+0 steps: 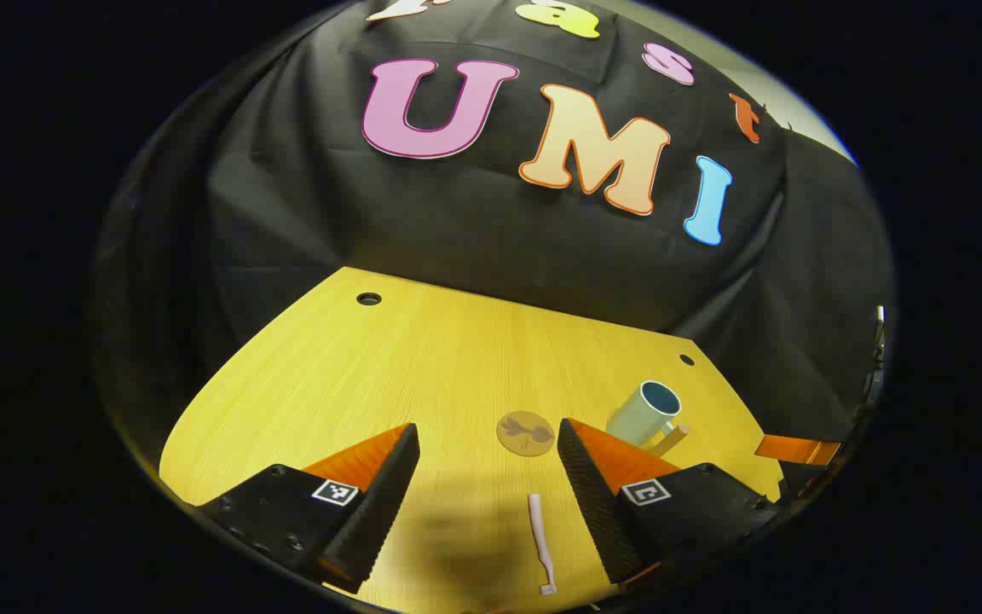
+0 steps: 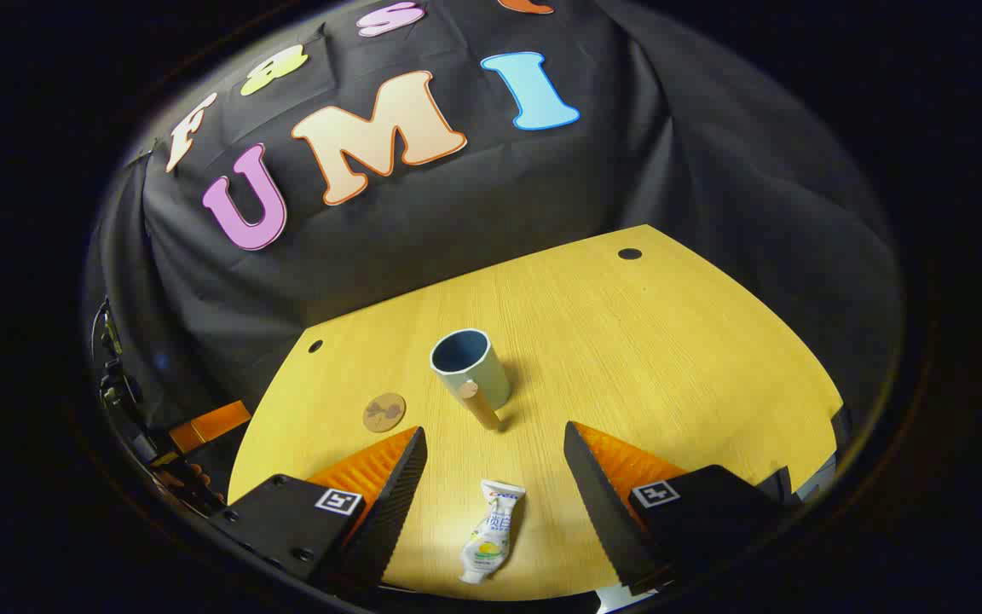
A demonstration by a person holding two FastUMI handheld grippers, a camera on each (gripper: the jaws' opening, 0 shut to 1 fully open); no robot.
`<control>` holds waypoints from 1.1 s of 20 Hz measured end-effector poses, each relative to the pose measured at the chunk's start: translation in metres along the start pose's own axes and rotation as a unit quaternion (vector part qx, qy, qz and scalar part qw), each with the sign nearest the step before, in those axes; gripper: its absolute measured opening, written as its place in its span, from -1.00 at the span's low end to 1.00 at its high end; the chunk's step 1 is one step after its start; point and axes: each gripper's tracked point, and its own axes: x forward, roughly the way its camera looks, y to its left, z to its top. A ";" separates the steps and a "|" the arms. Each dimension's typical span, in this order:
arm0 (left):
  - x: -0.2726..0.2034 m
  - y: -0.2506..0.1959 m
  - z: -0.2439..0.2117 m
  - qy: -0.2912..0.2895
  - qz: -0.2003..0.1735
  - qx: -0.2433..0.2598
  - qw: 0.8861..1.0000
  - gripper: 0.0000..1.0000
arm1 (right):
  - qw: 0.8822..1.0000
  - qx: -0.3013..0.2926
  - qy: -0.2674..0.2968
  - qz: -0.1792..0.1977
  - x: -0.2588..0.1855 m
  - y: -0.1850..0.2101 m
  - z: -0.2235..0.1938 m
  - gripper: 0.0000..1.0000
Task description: Put the toothbrush and toothpaste on the desktop into the cup, then pick up the cup and place it on the coaster on the desktop.
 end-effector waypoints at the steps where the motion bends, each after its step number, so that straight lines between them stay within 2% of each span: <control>1: 0.002 -0.001 -0.002 0.005 0.000 0.001 1.000 0.91 | 1.000 0.001 -0.001 -0.004 0.000 -0.004 -0.001 0.87; 2: 0.003 -0.001 -0.004 0.008 0.003 0.003 1.000 0.91 | 1.000 0.004 -0.003 -0.009 0.000 -0.007 0.001 0.97; 3: 0.003 -0.001 -0.002 0.004 0.005 0.003 1.000 0.91 | 1.000 0.008 -0.004 -0.011 -0.002 -0.009 0.000 0.97; 4: 0.002 -0.002 -0.001 0.000 0.004 0.001 1.000 0.92 | 1.000 0.014 -0.003 -0.012 -0.003 -0.010 0.000 0.87; 5: 0.002 -0.003 -0.001 -0.001 0.004 -0.002 1.000 0.91 | 1.000 0.019 -0.002 -0.014 -0.003 -0.013 -0.001 0.97; 11: 0.002 0.003 -0.010 0.013 0.009 -0.005 1.000 0.91 | 0.999 0.032 0.004 -0.024 -0.009 -0.023 -0.007 0.97; 12: 0.001 0.006 -0.011 0.015 0.011 -0.005 1.000 0.92 | 0.999 0.033 0.004 -0.026 -0.010 -0.024 -0.007 0.87; 15: 0.001 0.006 -0.014 0.022 0.014 -0.005 1.000 0.92 | 0.999 0.033 0.009 -0.028 -0.011 -0.026 -0.012 0.97; 21: -0.001 0.009 -0.020 0.029 0.020 0.015 0.999 0.92 | 0.997 0.017 0.071 -0.024 0.001 -0.017 -0.045 0.97; 22: -0.001 0.010 -0.023 0.033 0.021 0.021 0.999 0.92 | 0.996 0.014 0.084 -0.023 0.004 -0.014 -0.051 0.87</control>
